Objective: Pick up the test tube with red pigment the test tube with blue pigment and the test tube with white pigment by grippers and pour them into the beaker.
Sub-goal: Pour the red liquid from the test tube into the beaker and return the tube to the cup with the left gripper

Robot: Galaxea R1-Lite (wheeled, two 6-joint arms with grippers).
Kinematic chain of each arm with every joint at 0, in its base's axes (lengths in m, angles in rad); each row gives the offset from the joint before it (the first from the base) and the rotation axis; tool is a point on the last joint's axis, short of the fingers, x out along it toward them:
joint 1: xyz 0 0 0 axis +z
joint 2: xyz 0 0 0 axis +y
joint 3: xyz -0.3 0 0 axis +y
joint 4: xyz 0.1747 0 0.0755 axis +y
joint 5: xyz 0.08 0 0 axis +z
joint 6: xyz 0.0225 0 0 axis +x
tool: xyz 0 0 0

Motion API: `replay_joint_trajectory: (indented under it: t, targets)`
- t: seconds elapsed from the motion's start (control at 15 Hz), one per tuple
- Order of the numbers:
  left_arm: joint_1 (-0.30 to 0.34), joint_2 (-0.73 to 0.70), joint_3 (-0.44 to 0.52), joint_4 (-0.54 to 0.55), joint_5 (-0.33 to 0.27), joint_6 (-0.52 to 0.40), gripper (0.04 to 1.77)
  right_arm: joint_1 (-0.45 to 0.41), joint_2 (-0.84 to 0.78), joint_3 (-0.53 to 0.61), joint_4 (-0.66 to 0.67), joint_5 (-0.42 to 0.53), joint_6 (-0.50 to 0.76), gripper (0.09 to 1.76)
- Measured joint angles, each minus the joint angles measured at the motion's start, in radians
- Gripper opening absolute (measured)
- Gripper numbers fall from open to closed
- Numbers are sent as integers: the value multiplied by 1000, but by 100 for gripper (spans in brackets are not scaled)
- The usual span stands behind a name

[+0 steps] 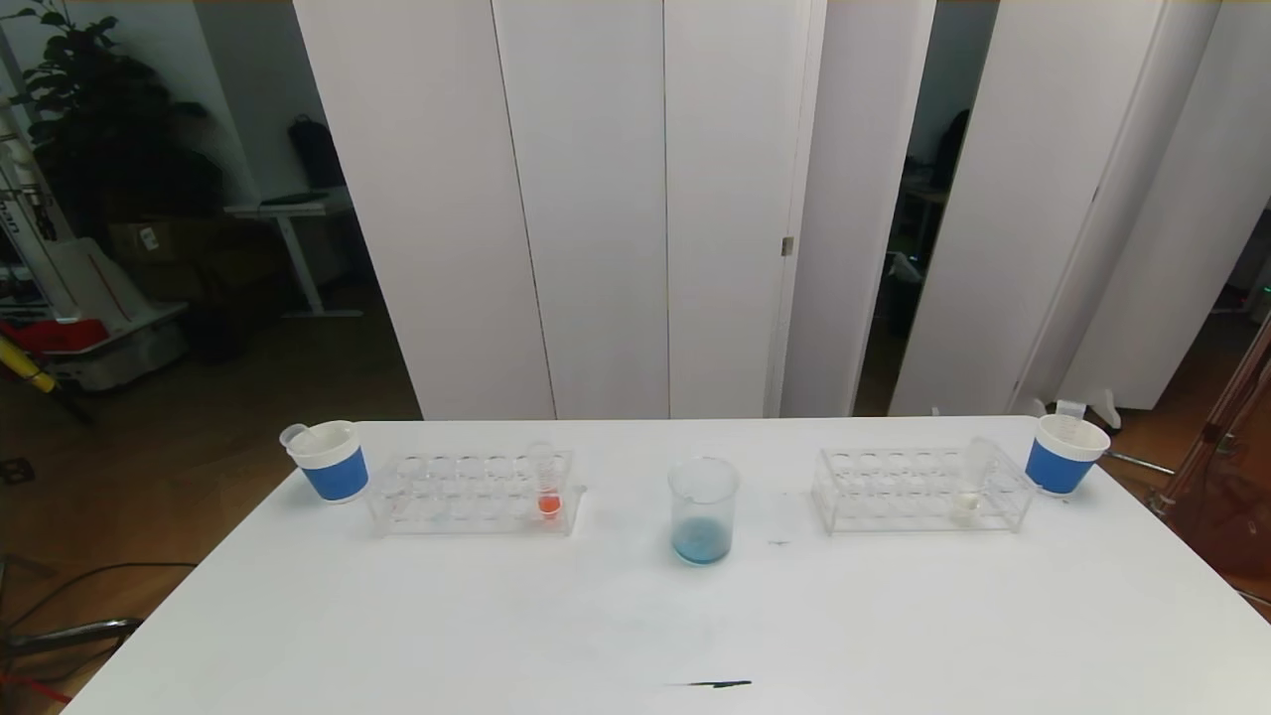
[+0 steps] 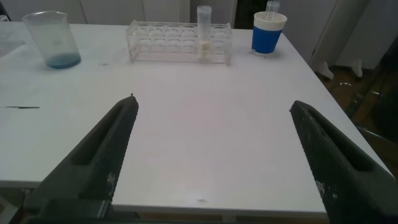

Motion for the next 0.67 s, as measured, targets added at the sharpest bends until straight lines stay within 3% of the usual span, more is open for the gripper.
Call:
replay_joint_trajectory:
  t: [0.67]
  targets:
    - [0,0,0,1,8,-2,175,0,0,0,0,0,0,175]
